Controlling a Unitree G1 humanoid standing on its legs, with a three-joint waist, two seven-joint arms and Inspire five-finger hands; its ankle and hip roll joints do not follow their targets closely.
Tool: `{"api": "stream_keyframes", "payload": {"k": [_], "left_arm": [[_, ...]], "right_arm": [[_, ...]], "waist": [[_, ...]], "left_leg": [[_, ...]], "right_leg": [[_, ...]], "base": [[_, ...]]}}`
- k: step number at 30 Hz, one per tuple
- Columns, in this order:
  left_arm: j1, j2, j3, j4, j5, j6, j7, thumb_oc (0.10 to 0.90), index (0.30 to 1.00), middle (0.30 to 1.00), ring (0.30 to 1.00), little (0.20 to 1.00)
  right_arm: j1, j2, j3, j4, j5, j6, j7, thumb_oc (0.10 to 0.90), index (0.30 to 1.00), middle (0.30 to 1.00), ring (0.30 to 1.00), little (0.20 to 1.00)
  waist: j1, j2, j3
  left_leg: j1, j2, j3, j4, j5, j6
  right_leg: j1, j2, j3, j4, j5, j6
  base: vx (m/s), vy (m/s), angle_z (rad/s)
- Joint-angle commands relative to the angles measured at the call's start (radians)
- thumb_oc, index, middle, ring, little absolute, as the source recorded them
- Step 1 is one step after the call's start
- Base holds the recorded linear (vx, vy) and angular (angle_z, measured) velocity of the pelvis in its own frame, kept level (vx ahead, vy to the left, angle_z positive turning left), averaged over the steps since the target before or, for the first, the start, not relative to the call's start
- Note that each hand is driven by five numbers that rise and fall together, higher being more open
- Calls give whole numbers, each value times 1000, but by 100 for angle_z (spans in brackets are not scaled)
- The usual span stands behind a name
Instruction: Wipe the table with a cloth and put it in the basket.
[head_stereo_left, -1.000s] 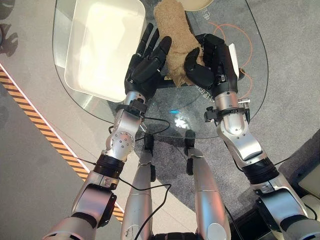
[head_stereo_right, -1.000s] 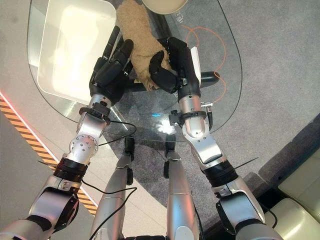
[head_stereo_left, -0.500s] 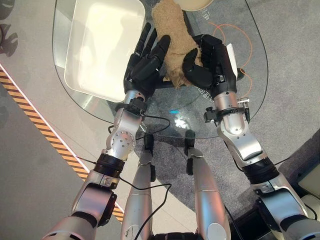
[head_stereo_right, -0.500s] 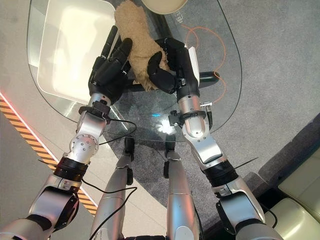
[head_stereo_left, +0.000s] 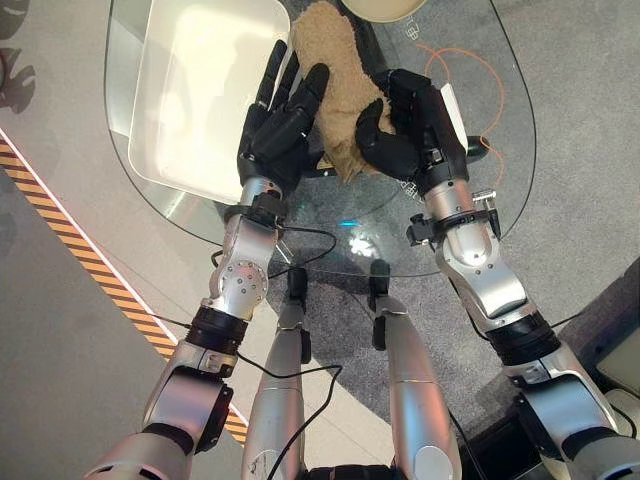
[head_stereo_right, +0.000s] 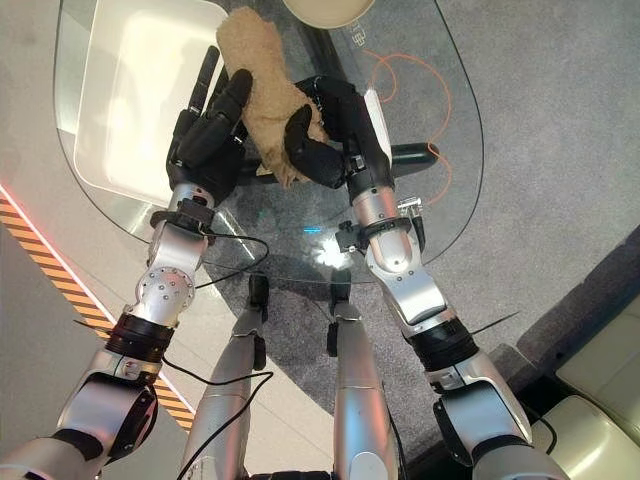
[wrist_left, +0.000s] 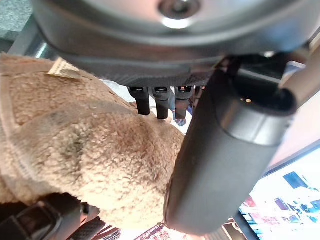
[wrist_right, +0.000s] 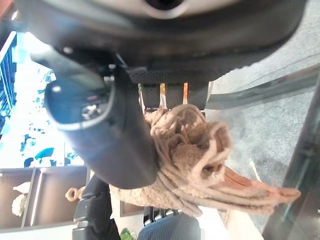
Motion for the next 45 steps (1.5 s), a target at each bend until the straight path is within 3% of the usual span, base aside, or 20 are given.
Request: {"api": "stream_keyframes", "payload": {"k": [1,9,10,11,12,13,33,41,42,43,44,45], "left_arm": [[-131,23,16,-59,64,-71,-20,800,900,900,900,900],[-133,24,14,-54,88,-65,-15,800,900,900,900,900],[-133,25,12,-53,90,-67,-18,676,794,794,794,776],[-135,26,13,-53,94,-66,-17,446,596,596,596,546],[-136,27,13,-54,97,-64,-17,344,509,509,509,444],[-135,29,13,-55,103,-64,-23,100,300,300,300,200],[-147,39,7,-41,126,-19,-63,100,300,300,300,200],[-150,40,4,-36,124,-33,-59,100,300,300,300,200],[-151,40,5,-36,124,-35,-58,100,300,300,300,200],[-152,39,6,-36,123,-38,-57,100,300,300,300,200],[-151,41,7,-35,122,-42,-57,100,300,300,300,200],[-150,41,8,-36,121,-47,-56,100,300,300,300,200]], "right_arm": [[-166,36,-3,-218,-22,-174,66,100,300,300,300,200],[-174,28,-3,-213,-22,-178,84,100,300,300,300,200],[-175,27,-3,-212,-22,-177,84,100,300,300,300,200],[-177,27,-3,-211,-22,-176,85,100,300,300,300,200],[-177,28,-3,-211,-22,-176,85,100,300,300,300,200],[-175,27,-4,-211,-24,-176,85,100,300,300,300,200],[-185,23,-5,-197,-17,-175,101,100,300,300,300,200],[-188,25,-3,-193,-22,-172,93,100,300,300,300,200],[-188,24,-3,-193,-21,-172,91,171,361,361,361,271],[-188,23,-4,-191,-18,-172,85,325,493,493,493,425],[-187,23,-5,-191,-15,-174,79,800,900,900,900,900],[-183,24,-8,-193,-13,-173,79,800,900,900,900,900]], "waist": [[1,-25,-28],[2,-26,-28],[2,-26,-28],[2,-26,-28],[2,-26,-28],[3,-26,-28],[2,-28,-28],[1,-27,-28],[1,-27,-28],[1,-26,-28],[1,-27,-28],[1,-27,-28]], "left_leg": [[25,-64,89,40,-70,41],[22,-66,88,45,-73,42],[22,-66,88,46,-73,42],[24,-66,88,44,-73,42],[24,-66,88,43,-73,42],[25,-67,87,43,-73,42],[24,-67,88,44,-75,43],[21,-66,87,45,-76,42],[21,-66,87,44,-76,42],[22,-67,86,43,-76,42],[22,-67,86,43,-76,41],[21,-67,87,45,-76,41]], "right_leg": [[77,69,-30,-51,-33,13],[72,70,-31,-46,-33,15],[72,69,-31,-47,-33,16],[74,69,-31,-47,-34,16],[74,70,-31,-48,-34,16],[75,70,-31,-49,-33,16],[73,69,-32,-48,-32,17],[71,68,-30,-50,-32,18],[71,68,-30,-50,-32,18],[72,68,-30,-51,-32,18],[72,68,-30,-51,-32,18],[72,68,-30,-51,-33,18]], "base": [[0,0,0],[0,0,0],[0,0,0],[0,0,0],[0,0,0],[0,0,0],[0,0,0],[0,0,0],[0,0,0],[0,0,0],[0,0,0],[0,0,0]]}}
